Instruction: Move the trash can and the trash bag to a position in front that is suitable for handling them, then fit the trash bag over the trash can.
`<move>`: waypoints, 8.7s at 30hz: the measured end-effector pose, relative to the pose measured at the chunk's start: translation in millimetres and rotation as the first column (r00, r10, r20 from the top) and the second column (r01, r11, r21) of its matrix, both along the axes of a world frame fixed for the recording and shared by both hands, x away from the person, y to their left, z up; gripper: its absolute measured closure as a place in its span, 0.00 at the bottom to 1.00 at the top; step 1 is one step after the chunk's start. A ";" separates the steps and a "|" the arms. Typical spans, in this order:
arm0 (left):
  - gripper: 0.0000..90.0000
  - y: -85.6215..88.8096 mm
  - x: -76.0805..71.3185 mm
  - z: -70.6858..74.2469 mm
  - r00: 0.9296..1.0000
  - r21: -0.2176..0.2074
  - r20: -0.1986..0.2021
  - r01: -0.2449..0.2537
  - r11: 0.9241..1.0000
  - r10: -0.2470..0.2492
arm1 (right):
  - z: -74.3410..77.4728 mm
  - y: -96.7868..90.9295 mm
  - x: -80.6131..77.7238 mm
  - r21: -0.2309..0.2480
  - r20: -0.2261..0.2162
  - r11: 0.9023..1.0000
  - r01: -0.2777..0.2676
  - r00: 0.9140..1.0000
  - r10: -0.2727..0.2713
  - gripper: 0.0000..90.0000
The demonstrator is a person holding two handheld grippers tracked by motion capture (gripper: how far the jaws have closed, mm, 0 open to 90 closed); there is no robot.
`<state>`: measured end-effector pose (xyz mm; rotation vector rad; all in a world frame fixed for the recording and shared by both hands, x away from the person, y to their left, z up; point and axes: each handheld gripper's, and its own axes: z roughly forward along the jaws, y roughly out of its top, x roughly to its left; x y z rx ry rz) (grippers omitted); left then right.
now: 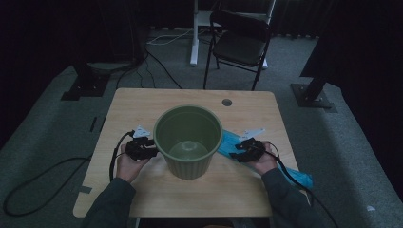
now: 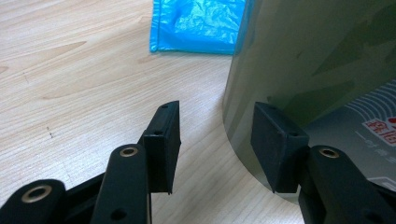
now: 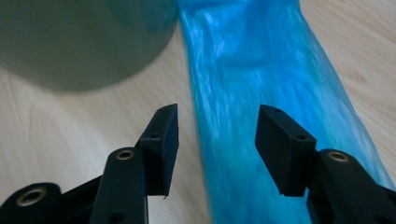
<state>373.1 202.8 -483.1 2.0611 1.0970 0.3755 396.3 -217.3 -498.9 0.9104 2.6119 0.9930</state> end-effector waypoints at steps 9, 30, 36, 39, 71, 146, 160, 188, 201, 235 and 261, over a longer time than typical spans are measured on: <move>0.58 0.0 0.5 -0.5 1.000 0.001 -0.005 0.001 1.000 -0.001 | -10.0 13.8 18.1 0.024 -0.022 1.000 0.017 1.000 -0.016 0.53; 0.57 0.5 2.4 -0.6 1.000 -0.010 -0.006 -0.007 1.000 0.007 | -21.5 30.6 30.4 -0.015 -0.001 1.000 0.011 1.000 -0.011 0.40; 0.57 0.4 1.9 -0.4 1.000 -0.010 -0.005 -0.008 1.000 0.008 | -25.0 44.7 34.1 -0.056 0.014 0.998 0.010 1.000 -0.009 0.38; 0.57 0.5 1.9 -0.4 1.000 -0.011 -0.005 -0.008 1.000 0.008 | -28.2 47.8 37.4 -0.068 0.005 0.998 0.013 1.000 -0.013 0.37; 0.58 2.8 3.0 -0.9 1.000 -0.046 -0.027 -0.009 0.999 0.008 | -25.0 22.8 56.4 -0.109 -0.020 0.978 0.175 0.984 -0.179 0.99; 0.58 3.0 1.6 -1.2 0.999 -0.041 -0.033 -0.007 0.999 0.006 | 168.0 -17.7 2.0 0.144 0.282 0.989 0.037 0.956 -0.077 1.00; 0.58 3.3 1.3 -1.3 1.000 -0.048 -0.030 -0.011 0.999 0.010 | 169.8 -6.5 -22.3 0.085 0.302 0.993 -0.084 0.952 0.055 0.99; 0.57 3.9 1.4 -1.4 0.999 -0.058 -0.034 -0.014 0.998 0.012 | 154.0 18.8 -31.1 -0.035 0.257 0.976 -0.216 0.942 0.217 0.99; 0.57 4.0 1.5 -1.4 0.999 -0.058 -0.034 -0.013 0.998 0.012 | 157.2 38.4 -28.7 -0.042 0.255 0.966 -0.256 0.932 0.258 0.99; 0.57 4.8 1.3 -1.1 0.999 -0.064 -0.032 -0.012 0.998 0.010 | 171.7 95.3 -28.9 0.028 0.261 0.932 -0.362 0.903 0.342 0.69; 0.57 13.0 3.8 3.4 0.999 -0.103 -0.013 -0.047 0.994 0.046 | 138.3 1.3 -59.8 0.055 0.203 0.969 -0.241 0.953 0.226 0.65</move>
